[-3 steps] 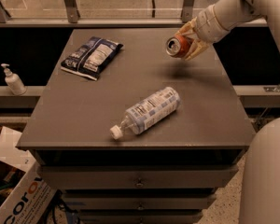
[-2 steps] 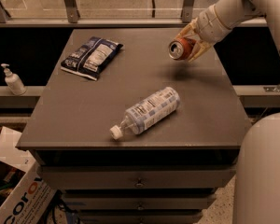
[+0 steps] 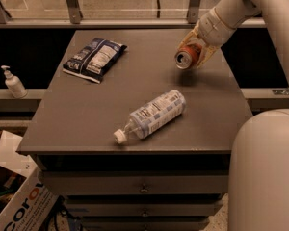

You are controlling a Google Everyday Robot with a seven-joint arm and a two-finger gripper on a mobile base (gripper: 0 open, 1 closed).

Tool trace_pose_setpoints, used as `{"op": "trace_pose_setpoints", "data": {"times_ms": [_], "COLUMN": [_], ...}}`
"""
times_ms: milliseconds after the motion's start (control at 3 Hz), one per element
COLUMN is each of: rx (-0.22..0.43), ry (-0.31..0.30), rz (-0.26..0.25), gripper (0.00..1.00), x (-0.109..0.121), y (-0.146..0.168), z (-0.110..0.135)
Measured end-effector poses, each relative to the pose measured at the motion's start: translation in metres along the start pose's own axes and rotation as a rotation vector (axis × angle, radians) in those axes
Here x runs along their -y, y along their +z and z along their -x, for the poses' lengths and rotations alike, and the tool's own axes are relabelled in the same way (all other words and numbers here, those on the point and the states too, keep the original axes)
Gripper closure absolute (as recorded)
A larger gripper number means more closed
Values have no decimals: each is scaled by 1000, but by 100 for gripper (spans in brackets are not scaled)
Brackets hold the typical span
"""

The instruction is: Knock coke can over

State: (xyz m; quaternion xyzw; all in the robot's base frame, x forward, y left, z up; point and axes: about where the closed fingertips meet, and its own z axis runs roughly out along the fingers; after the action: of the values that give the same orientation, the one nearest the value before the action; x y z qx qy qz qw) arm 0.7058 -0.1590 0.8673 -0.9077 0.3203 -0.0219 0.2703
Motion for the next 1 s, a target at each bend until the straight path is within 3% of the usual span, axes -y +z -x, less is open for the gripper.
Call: {"op": "trace_pose_setpoints", "data": {"times_ms": [333,1000], "rx": [3,28], "ry": [-47,-61], "rz": [30,43], "gripper": [82,36], "x": [-2,-3], "y": [7,11], "z": [2,7]}}
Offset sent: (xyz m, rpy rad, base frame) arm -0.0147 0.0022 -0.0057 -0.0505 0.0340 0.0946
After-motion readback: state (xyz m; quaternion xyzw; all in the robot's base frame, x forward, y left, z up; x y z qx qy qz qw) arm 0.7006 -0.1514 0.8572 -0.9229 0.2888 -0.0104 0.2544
